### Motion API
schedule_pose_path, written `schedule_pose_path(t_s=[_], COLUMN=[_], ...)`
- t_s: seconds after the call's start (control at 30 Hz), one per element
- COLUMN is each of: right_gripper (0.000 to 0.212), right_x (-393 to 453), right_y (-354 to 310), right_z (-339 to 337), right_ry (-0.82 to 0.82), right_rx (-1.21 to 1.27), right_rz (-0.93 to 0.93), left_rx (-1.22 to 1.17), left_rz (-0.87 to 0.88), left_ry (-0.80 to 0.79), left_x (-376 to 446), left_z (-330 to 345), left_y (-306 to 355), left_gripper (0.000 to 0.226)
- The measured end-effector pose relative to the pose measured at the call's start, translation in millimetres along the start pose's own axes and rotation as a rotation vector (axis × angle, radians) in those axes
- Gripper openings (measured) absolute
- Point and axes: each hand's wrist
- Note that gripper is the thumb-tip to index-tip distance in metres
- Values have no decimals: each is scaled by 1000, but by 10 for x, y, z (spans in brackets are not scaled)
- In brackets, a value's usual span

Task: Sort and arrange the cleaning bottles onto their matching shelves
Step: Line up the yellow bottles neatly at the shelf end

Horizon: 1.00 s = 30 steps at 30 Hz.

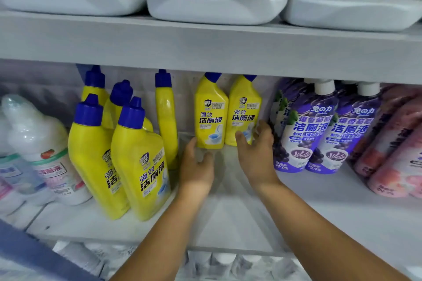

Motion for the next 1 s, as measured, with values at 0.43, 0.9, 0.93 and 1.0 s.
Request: schedule_pose_path(t_s=[0.43, 0.9, 0.93, 1.0], right_gripper=[51, 43, 42, 43], right_x=[-185, -272, -251, -196], right_y=[-980, -1028, -1030, -1021], right_z=[978, 325, 181, -76], right_ry=[-634, -622, -618, -620], right_rx=[208, 86, 106, 143], right_rz=[8, -117, -110, -104], left_rx=[35, 423, 448, 456], left_rz=[345, 110, 106, 84], left_ry=[463, 404, 402, 369], left_x=[-1175, -951, -936, -889], left_z=[-1421, -1231, -1234, -1221], left_y=[-101, -19, -23, -21], left_gripper=[45, 60, 59, 58])
Point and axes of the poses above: each hand's wrist, its own x-axis towards the middle knuckle, its own z-axis out of the palm, y = z × x, and after that the axes turned 10 degrees about x, right-handed
